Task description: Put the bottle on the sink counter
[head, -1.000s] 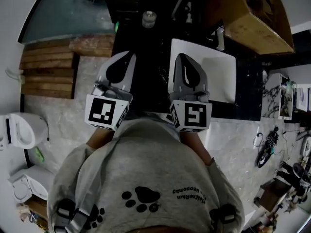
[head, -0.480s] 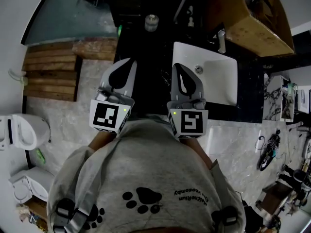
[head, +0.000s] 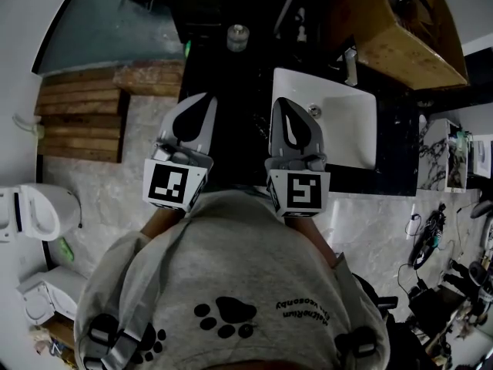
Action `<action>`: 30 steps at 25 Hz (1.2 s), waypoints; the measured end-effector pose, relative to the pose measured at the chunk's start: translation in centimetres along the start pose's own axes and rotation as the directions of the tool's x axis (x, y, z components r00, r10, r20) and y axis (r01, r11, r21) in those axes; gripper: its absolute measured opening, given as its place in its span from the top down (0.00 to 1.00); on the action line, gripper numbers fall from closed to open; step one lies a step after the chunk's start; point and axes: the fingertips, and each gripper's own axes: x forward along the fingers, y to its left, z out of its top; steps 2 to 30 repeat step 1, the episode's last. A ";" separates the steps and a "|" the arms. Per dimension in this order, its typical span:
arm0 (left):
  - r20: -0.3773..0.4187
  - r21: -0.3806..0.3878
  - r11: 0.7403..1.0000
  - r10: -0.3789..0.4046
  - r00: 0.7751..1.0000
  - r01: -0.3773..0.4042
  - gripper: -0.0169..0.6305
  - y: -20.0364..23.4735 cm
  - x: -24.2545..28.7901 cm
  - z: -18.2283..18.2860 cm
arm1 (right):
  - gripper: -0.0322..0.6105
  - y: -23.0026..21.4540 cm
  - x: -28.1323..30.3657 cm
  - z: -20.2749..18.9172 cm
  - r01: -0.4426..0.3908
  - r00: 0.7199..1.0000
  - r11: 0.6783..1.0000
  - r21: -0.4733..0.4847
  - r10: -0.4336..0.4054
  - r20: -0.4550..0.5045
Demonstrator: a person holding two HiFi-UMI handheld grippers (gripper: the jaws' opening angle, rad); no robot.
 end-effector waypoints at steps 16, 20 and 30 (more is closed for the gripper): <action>0.000 -0.001 1.000 0.000 1.000 0.000 0.97 0.1 0.1 -0.1 | 0.95 -0.1 0.1 0.0 0.002 1.000 1.000 0.000 -0.002 0.001; 0.000 -0.001 1.000 0.000 1.000 0.000 0.97 0.1 0.1 -0.1 | 0.95 -0.1 0.1 0.0 0.002 1.000 1.000 0.000 -0.002 0.001; 0.000 -0.001 1.000 0.000 1.000 0.000 0.97 0.1 0.1 -0.1 | 0.95 -0.1 0.1 0.0 0.002 1.000 1.000 0.000 -0.002 0.001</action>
